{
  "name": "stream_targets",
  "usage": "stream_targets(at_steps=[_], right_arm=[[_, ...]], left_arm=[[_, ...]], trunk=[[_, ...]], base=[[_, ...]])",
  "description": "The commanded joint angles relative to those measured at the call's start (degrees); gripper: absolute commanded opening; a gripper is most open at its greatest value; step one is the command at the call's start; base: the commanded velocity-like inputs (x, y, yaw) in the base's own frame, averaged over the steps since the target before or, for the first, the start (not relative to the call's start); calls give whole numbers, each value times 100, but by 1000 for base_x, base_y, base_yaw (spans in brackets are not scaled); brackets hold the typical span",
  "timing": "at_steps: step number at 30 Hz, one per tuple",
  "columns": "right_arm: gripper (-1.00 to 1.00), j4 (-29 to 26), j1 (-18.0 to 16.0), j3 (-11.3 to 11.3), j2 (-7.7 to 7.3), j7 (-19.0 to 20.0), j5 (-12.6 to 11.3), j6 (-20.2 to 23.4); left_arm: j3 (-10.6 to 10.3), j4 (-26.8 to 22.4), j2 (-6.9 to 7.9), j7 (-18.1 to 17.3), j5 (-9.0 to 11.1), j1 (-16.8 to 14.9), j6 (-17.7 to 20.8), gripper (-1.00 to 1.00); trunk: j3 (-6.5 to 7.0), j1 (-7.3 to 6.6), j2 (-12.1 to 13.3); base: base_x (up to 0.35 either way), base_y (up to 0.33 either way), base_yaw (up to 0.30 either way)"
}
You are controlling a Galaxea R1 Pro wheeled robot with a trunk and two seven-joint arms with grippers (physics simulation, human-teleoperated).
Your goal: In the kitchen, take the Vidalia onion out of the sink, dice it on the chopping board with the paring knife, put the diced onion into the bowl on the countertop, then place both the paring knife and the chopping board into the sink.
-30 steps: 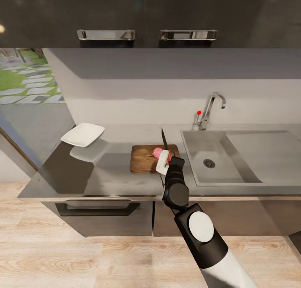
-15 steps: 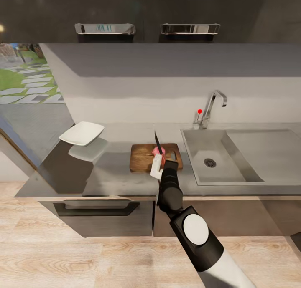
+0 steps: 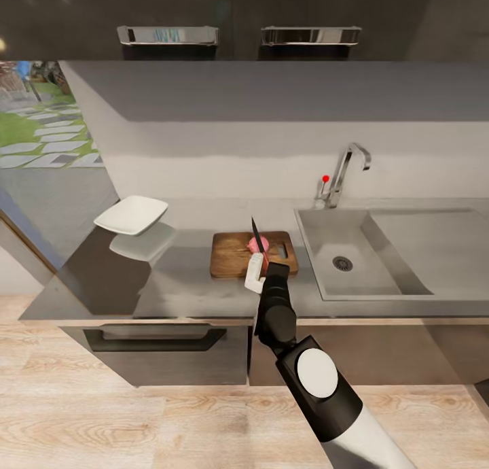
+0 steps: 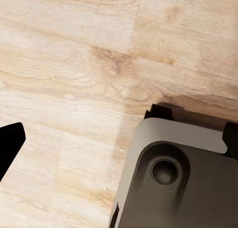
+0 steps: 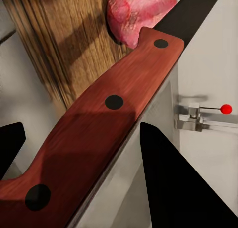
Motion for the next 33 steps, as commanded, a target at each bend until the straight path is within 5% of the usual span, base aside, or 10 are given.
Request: stream_targets(at_steps=[1,33], right_arm=[[-100,-4,-6,9,0,59,62,14],[-100,-140,-6,3,0,51,191,16]], left_arm=[[-50,1,1,23,40,-2,-17,100],[-50,1,1,23,40,-2,-15,100]], trunk=[[-24,23,-46],[-24,23,-46]], base=[[0,0,0],[23,0,0]])
